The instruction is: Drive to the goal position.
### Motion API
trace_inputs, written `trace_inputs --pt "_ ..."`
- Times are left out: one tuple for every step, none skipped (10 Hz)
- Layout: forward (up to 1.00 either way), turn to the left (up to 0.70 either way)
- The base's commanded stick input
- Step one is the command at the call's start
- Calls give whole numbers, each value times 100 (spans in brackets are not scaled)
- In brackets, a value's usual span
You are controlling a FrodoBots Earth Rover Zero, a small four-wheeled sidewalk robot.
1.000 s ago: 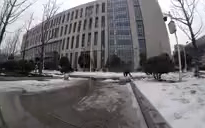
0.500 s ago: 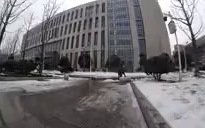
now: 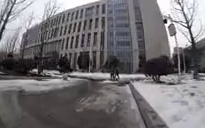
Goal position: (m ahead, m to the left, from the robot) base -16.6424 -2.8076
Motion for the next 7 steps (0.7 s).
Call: trace_inputs --pt "70 11" --pt "70 27" --pt "70 27" --pt "70 27" --pt "70 27" --pt "70 27" --pt "70 27"
